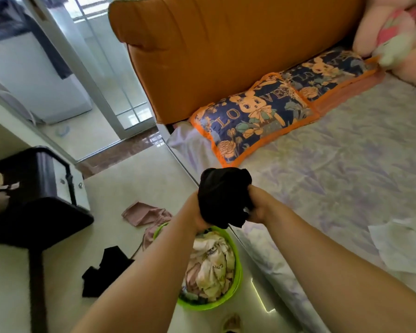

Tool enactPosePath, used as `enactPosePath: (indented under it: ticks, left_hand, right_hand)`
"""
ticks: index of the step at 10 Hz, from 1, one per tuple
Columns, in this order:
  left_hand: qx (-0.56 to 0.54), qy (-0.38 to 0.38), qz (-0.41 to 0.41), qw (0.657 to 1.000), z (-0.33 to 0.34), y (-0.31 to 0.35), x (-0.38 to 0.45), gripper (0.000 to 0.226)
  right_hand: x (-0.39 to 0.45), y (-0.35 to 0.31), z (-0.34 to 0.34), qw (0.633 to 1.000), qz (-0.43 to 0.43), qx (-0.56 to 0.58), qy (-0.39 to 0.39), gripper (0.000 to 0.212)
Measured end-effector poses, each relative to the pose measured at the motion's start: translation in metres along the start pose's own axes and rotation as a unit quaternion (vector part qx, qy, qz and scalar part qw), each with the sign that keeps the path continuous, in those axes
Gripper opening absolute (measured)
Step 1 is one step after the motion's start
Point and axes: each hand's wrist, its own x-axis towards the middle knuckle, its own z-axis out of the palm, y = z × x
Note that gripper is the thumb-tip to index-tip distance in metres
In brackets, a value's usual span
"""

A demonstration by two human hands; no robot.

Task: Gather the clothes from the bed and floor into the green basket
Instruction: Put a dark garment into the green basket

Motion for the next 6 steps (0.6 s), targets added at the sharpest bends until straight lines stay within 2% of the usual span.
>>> enactPosePath:
  ticks: [1,2,3,4,5,6]
  left_hand:
    - [0.007,0.056,-0.016,0.998,-0.030,-0.010,0.007,0.031]
    - [0.039,0.124,0.001,0.991,-0.060,-0.018,-0.002,0.032]
    - [0.013,0.161,0.010,0.987,-0.092,-0.028,0.006,0.041]
    - [0.044,0.216,-0.008,0.975,-0.132,-0.041,0.027,0.047]
    - [0.075,0.259,-0.056,0.961,-0.145,-0.047,0.021,0.049]
    - [0.077,0.257,-0.065,0.961,-0.138,-0.046,0.020,0.050]
  right_hand:
    - [0.009,0.016,0.021,0.998,0.004,-0.041,0.039,0.029]
    - [0.028,0.038,0.035,0.997,0.033,-0.065,0.034,0.034]
    - [0.053,0.066,0.048,0.995,0.088,-0.047,-0.004,0.028]
    - [0.072,0.088,0.054,0.989,0.140,-0.035,0.040,0.019]
    - [0.081,0.100,0.049,0.987,0.131,-0.027,0.091,0.046]
    - [0.087,0.099,0.045,0.991,0.105,-0.039,0.080,0.048]
